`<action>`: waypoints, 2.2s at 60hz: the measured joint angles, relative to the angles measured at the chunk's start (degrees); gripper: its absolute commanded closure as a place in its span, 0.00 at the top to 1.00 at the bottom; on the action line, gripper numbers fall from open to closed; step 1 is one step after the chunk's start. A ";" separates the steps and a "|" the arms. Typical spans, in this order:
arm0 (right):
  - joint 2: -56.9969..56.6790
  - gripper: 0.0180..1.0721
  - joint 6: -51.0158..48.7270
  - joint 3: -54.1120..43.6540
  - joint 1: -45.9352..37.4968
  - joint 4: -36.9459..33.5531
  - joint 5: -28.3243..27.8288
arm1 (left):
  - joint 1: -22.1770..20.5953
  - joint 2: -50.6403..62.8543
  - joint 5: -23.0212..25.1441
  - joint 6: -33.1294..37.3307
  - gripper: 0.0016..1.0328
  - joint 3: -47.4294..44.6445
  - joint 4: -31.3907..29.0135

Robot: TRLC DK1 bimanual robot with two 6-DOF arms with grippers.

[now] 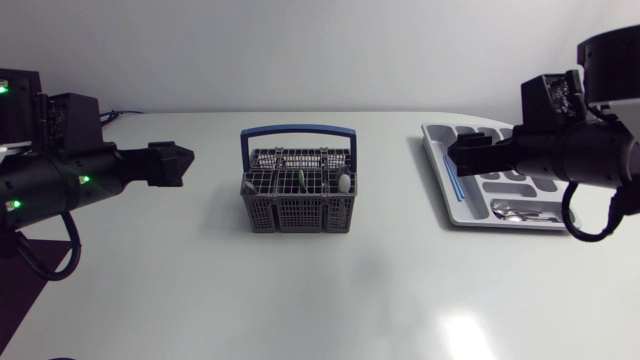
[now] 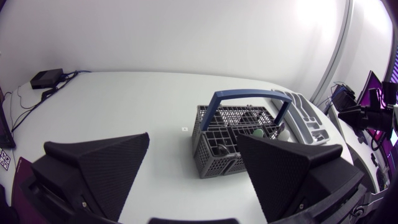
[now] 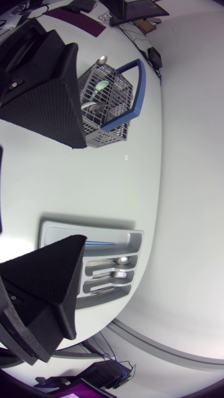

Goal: Unload the cutlery basket into the drawer organizer.

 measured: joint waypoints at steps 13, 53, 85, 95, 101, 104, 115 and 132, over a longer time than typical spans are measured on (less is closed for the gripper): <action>5.46 0.95 -2.80 7.96 0.31 -8.87 -7.23 | 0.02 4.72 4.09 -0.13 0.96 5.07 -4.46; 23.80 0.95 -4.04 26.82 9.66 -25.90 -14.08 | -1.11 17.64 6.84 9.77 0.96 18.53 -20.31; 31.41 0.95 -2.40 32.55 13.05 -28.87 -15.34 | 1.53 20.15 20.04 16.94 0.96 20.35 -22.69; 34.01 0.90 -1.18 32.55 13.49 -26.36 -15.37 | 2.01 20.17 21.70 18.18 0.96 20.09 -22.16; 34.88 0.89 -0.79 32.55 13.53 -24.63 -15.34 | 1.90 20.15 22.21 18.91 0.96 18.88 -19.71; 35.39 0.89 -0.76 32.55 13.53 -24.15 -15.34 | 1.70 20.02 22.27 19.74 0.96 17.92 -18.43; 37.11 0.83 -0.11 32.52 14.14 -22.29 -15.32 | 0.22 19.67 22.45 21.40 0.96 15.08 -16.39; 38.21 0.71 1.16 32.50 14.64 -20.39 -15.32 | 0.07 19.10 22.64 22.71 0.96 13.99 -15.96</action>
